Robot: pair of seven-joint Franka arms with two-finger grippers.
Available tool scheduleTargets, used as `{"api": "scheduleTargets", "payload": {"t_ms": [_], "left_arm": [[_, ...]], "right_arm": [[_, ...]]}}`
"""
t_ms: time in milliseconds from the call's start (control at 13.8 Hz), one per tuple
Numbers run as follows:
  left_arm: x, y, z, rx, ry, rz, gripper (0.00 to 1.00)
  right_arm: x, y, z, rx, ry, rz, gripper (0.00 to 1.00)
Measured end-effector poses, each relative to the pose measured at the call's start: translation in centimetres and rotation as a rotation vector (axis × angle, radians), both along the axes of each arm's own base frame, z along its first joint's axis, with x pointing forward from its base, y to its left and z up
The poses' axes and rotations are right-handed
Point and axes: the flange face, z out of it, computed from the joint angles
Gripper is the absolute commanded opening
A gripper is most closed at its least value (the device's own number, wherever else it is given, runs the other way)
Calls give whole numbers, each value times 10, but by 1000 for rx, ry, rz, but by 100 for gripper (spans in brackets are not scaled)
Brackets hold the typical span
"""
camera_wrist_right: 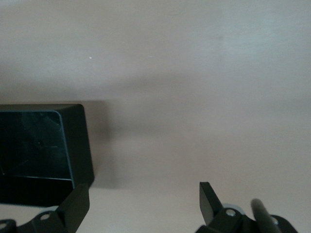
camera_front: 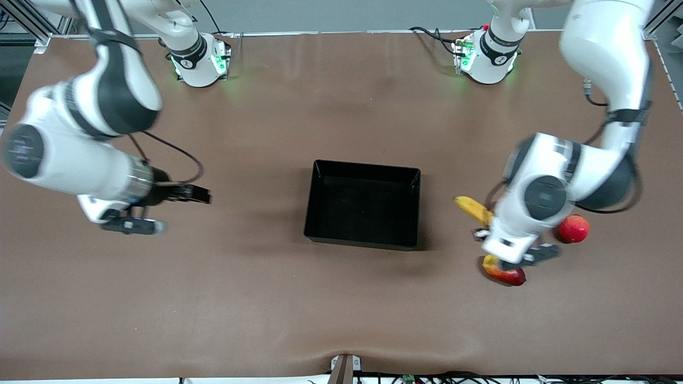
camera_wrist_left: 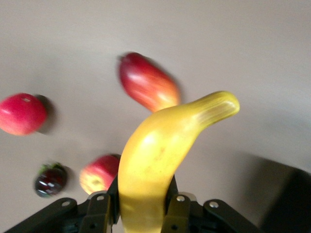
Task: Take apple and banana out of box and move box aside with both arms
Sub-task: 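Lift the banana with the left gripper while the right gripper reaches the tray, then lower the banana by the fruits while the right gripper grips the tray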
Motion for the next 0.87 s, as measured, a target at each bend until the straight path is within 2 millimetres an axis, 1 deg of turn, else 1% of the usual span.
{"api": "scheduleTargets", "payload": {"t_ms": [145, 217, 290, 362, 434, 507, 579, 652, 724, 796, 869], "left_arm": [[13, 76, -12, -20, -2, 10, 0], [17, 109, -23, -32, -4, 9, 0], [20, 136, -35, -45, -4, 7, 0], [21, 159, -49, -56, -2, 8, 0], [22, 175, -63, -66, -4, 7, 0], [23, 187, -78, -72, -6, 2, 0], [24, 192, -92, -75, -8, -4, 0], [25, 194, -107, -76, -8, -9, 0], [25, 196, -121, -72, -7, -15, 0], [25, 201, -133, -59, -8, -21, 0], [25, 208, -144, -37, -11, -31, 0]], "right_arm": [[1, 45, -31, -6, -13, -28, 100], [1, 68, -48, -8, -23, -39, 100], [-1, 90, -66, -9, -33, -44, 100], [-2, 109, -84, -10, -39, -47, 100], [-5, 125, -102, -11, -44, -52, 100], [-8, 140, -118, -13, -49, -63, 100], [-11, 155, -133, -14, -54, -77, 100], [-17, 172, -147, -13, -61, -93, 96], [-26, 192, -161, -13, -66, -105, 81], [-36, 210, -174, -18, -62, -105, 63], [-47, 226, -187, -30, -54, -91, 51]]}}
